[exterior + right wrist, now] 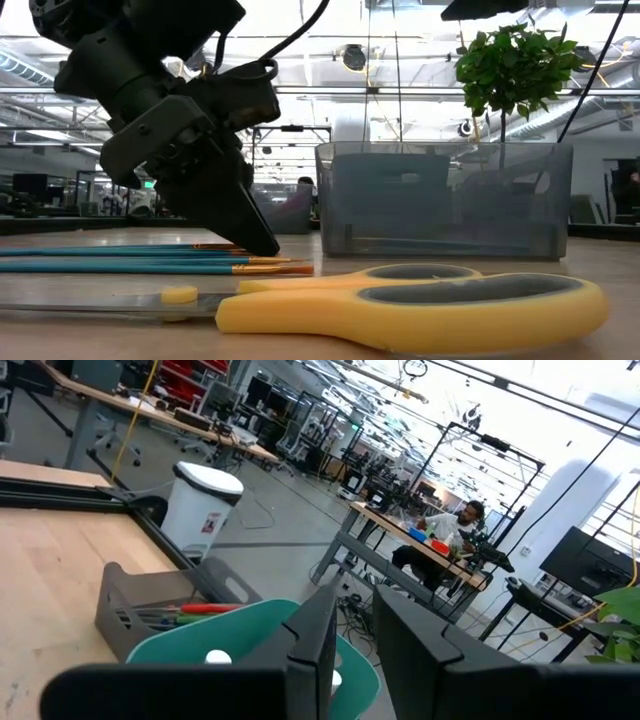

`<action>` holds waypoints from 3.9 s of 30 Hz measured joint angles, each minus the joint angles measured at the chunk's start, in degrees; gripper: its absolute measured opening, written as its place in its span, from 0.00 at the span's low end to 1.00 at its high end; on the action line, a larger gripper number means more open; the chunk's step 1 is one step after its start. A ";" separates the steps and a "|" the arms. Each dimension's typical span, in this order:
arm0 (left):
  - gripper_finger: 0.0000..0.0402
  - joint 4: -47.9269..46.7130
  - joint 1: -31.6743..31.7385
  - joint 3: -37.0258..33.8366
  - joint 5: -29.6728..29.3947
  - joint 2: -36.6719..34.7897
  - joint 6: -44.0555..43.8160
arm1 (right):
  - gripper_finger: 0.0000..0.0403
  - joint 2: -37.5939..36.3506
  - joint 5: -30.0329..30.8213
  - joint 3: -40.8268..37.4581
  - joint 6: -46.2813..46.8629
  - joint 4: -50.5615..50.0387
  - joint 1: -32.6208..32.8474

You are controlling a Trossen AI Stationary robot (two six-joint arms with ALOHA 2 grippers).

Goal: Pick & Place Paint Supplies
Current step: Put the blue paint brush into the bottom black bin

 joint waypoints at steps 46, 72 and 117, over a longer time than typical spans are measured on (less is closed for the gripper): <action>0.00 3.79 0.59 5.44 -4.08 -22.22 11.60 | 0.15 0.00 0.22 0.00 0.81 0.02 0.04; 0.00 -1.29 9.21 30.96 10.49 -1.95 21.36 | 0.15 -0.02 9.09 0.00 -2.73 0.46 0.31; 0.05 2.77 11.58 30.99 12.29 7.42 18.41 | 0.15 -0.04 9.05 -0.02 -3.52 1.72 1.53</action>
